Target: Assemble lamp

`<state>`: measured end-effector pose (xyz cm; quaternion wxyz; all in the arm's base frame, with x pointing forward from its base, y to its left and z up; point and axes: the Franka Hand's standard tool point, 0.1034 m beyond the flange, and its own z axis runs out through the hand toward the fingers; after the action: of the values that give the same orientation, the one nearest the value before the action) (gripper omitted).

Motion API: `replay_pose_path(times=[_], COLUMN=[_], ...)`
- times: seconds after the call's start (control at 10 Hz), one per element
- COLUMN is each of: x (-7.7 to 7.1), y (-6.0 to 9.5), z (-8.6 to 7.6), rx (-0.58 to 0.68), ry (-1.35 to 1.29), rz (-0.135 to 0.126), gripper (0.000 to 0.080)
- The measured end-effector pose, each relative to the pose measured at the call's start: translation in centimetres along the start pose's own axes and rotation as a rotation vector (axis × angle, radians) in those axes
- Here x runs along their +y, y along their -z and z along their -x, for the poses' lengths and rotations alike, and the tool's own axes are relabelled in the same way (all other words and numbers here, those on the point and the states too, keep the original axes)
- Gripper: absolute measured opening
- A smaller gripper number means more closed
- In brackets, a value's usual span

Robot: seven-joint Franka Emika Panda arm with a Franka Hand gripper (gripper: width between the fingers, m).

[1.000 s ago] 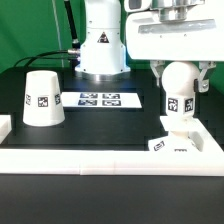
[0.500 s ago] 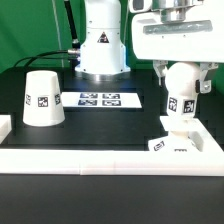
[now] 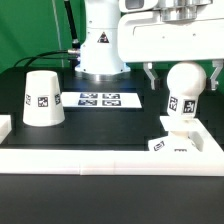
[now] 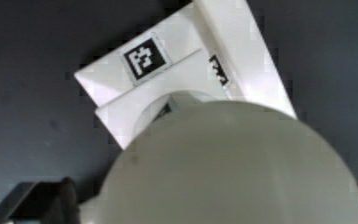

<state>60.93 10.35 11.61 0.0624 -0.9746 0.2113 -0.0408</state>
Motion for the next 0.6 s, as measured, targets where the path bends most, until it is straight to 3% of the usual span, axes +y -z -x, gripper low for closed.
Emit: replay_pose_path(times=[0.3, 0.6], x=[-0.08, -0.13], y=[-0.07, 0.01], z=[-0.16, -0.28], rx=[-0.002, 0.009], ry=[0.238, 0.519], rz=[0.000, 0.022], gripper=[0.0699, 0.0699])
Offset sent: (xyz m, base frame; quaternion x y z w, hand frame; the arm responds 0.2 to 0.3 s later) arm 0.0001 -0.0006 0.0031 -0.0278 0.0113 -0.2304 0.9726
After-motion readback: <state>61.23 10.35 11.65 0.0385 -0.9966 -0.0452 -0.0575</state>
